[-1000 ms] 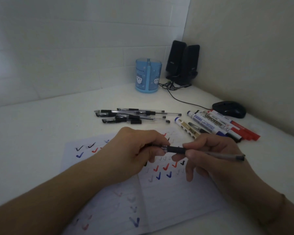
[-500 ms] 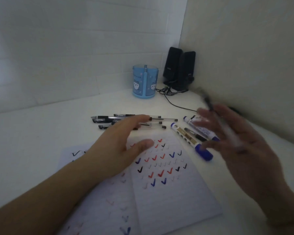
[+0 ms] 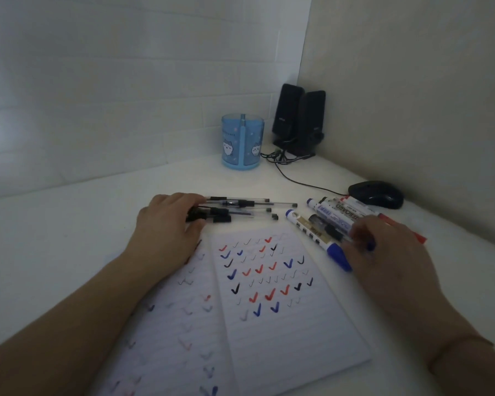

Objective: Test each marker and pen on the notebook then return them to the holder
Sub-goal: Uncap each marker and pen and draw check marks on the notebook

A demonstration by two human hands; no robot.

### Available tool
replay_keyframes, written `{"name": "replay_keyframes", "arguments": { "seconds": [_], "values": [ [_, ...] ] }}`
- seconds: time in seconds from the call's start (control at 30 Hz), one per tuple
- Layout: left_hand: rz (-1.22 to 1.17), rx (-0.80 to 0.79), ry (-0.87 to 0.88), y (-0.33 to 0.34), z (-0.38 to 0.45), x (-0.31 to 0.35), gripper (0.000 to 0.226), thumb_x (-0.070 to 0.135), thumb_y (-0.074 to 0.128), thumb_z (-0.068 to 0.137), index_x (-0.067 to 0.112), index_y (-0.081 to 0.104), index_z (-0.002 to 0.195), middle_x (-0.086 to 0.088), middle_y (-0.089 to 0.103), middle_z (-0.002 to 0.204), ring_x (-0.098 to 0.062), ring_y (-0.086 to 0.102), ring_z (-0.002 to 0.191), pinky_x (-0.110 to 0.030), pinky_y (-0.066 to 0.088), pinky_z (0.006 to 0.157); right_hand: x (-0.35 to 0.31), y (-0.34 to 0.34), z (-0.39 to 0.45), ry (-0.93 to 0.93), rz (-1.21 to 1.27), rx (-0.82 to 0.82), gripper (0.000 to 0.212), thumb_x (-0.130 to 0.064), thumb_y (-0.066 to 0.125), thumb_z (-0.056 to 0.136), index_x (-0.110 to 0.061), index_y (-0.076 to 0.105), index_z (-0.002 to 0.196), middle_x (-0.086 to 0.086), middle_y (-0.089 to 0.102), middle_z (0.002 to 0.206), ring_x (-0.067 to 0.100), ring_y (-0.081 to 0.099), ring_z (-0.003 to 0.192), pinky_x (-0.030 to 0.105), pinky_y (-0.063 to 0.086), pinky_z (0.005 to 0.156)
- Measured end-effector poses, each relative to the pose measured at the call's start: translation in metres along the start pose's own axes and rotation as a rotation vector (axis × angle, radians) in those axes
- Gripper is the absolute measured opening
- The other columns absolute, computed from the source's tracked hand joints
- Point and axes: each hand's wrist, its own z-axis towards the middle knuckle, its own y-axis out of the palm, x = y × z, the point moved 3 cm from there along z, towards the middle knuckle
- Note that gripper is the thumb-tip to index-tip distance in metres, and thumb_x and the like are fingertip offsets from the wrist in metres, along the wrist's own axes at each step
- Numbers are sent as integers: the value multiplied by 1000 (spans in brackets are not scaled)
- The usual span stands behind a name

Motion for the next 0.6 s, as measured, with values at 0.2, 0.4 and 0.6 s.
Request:
{"name": "replay_keyframes", "arguments": {
  "seconds": [0.2,0.4,0.6],
  "values": [
    [37,-19,-74,5,4,-5,31,22,63,86,25,62,117,1,59,111,-26,46,106,-39,34,85,13,8,6,35,-100,15,5,-35,64,81,-31,63,82,-8,53,88,12,33,86,28,32,75],
    [16,40,-61,2,6,-7,17,17,64,86,25,69,101,2,61,101,-25,48,102,-36,31,83,1,0,2,-22,11,167,7,-24,71,79,-19,67,82,-6,54,76,15,40,80,32,34,72],
    [-278,154,26,-17,0,15,14,11,56,92,21,66,97,8,64,89,-9,59,86,-26,44,82,-25,-10,-13,-226,314,211,10,-23,71,78,-27,63,81,-16,54,68,6,49,63,18,36,60]
  ]
}}
